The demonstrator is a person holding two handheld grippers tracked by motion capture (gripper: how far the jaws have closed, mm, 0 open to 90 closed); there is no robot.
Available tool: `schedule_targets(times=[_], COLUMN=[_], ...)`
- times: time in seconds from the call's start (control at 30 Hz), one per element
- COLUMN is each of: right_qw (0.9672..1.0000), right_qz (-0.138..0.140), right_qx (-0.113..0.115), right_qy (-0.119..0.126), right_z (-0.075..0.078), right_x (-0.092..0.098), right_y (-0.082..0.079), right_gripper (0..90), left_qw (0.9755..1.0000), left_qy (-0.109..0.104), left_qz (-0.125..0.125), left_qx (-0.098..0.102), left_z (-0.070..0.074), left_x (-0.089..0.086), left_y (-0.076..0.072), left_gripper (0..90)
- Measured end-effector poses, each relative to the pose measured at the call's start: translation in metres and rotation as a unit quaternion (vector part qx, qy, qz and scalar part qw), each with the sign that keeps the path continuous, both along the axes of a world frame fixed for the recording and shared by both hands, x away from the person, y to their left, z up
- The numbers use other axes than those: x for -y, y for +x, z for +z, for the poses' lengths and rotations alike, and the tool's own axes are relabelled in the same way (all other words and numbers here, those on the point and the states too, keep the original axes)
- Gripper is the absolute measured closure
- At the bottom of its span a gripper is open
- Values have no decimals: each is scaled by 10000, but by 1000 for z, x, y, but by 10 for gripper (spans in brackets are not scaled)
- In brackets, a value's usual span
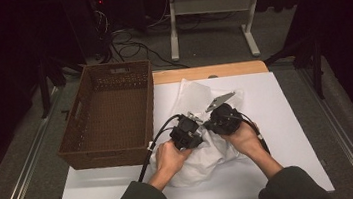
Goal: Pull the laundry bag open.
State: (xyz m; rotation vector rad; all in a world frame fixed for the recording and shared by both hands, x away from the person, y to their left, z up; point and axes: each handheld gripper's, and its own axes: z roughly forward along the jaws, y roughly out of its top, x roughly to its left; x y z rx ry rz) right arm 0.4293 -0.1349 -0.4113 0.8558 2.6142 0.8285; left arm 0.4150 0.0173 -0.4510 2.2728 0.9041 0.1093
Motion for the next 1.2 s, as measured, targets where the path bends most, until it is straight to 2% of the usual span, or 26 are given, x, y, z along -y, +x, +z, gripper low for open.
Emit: schedule_targets(times=[0.1, 0.13, 0.2, 0.23, 0.33, 0.43, 0.47, 0.5, 0.53, 0.6, 0.67, 0.73, 0.83, 0.93, 1.1, 1.2], right_qw=[9998, 9997, 9996, 9996, 9997, 9999, 9999, 10000, 10000, 9999, 9997, 9996, 9994, 9992, 9989, 9987], right_qz=[31, 60, 69, 60, -20, -1, -5, -22, -40, -67, -61, -118, -215, -265, -313, -397], right_qx=[148, 190, 277, 272, 147, 82, 75, 43, 31, -7, 6, -47, -89, -112, -136, -149], right_qy=[133, 134, 9, 60, 171, 113, 97, 33, -19, -81, -222, -233, -267, -280, -312, -291], right_z=[11, 12, 12, 10, 4, -2, -3, -4, -5, -9, -13, -16, -19, -19, -21, -23], right_x=[-1, -1, 0, 3, 9, 11, 11, 10, 10, 10, 12, 16, 23, 28, 34, 39], right_y=[-4, -7, -13, -14, -16, -12, -11, -10, -9, -8, -8, -8, -8, -7, -3, 0], right_gripper=[893, 893, 893, 894, 893, 894, 893, 893, 892, 892, 891, 891, 891, 891, 891, 891], left_qw=[9997, 9994, 9973, 9967, 9949, 9951, 9957, 9967, 9971, 9960, 9952, 9929, 9869, 9841, 9825, 9819], left_qy=[11, -24, -92, -73, 224, 385, 385, 327, 368, 621, 732, 979, 1411, 1544, 1553, 1417], left_qz=[151, 282, 714, 805, 986, 906, 836, 738, 658, 646, 648, 671, 758, 791, 883, 1004], left_qx=[196, 198, 124, 82, 33, 122, 109, 22, -31, 14, -41, -89, -211, -372, -534, -757], left_z=[8, 7, 0, -3, -14, -13, -10, -6, -2, 8, 15, 17, 12, 0, -17, -26], left_x=[4, 4, 2, 2, 3, 3, 1, -2, -5, -13, -20, -23, -23, -19, -8, -6], left_y=[3, 8, 25, 30, 39, 36, 34, 32, 29, 21, 14, 10, 9, 12, 24, 34], left_gripper=[885, 886, 886, 886, 879, 824, 767, 673, 617, 556, 511, 467, 429, 417, 407, 395])
